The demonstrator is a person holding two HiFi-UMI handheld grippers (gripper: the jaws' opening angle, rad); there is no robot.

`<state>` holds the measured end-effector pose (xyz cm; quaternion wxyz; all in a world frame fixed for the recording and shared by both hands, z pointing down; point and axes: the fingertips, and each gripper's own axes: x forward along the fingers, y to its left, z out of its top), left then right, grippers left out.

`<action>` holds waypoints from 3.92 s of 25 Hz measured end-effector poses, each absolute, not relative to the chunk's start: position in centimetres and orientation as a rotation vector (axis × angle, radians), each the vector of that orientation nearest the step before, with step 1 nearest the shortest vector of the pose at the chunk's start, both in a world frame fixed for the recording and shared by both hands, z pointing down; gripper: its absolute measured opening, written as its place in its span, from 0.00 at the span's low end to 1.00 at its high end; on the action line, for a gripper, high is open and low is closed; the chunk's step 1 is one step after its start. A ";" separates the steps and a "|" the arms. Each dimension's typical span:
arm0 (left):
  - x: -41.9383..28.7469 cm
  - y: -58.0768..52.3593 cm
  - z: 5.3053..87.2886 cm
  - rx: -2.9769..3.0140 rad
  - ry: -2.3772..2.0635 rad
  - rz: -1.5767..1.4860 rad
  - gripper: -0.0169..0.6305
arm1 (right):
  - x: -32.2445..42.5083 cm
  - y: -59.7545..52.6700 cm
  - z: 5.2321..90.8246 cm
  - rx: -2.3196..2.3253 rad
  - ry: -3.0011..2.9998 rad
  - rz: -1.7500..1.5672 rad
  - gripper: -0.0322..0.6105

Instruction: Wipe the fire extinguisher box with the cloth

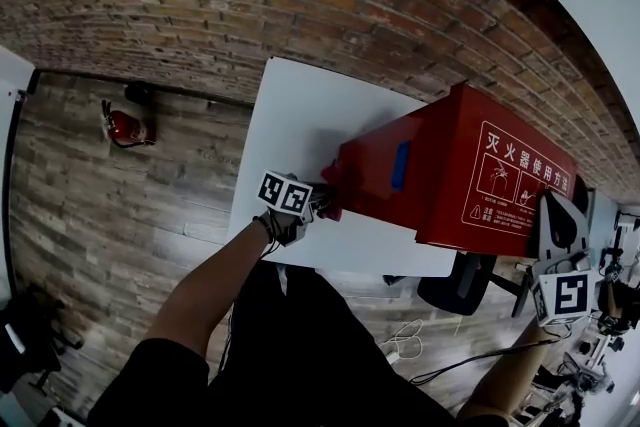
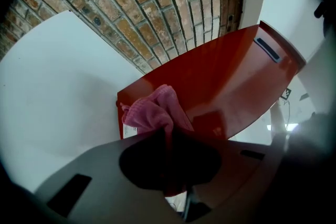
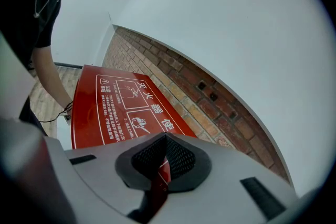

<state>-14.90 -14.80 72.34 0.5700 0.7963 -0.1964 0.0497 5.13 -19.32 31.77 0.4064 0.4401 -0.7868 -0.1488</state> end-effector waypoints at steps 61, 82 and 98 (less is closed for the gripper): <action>-14.4 -13.8 49.8 1.968 -0.355 -0.113 0.11 | 5.1 -18.8 31.5 1.132 -2.046 -0.363 0.07; -14.5 -14.2 43.7 2.020 -0.324 -0.212 0.11 | 4.7 -18.8 31.4 1.132 -2.055 -0.359 0.07; -14.4 -13.8 38.1 2.108 -0.357 -0.288 0.11 | 5.1 -18.4 31.6 1.135 -2.055 -0.370 0.07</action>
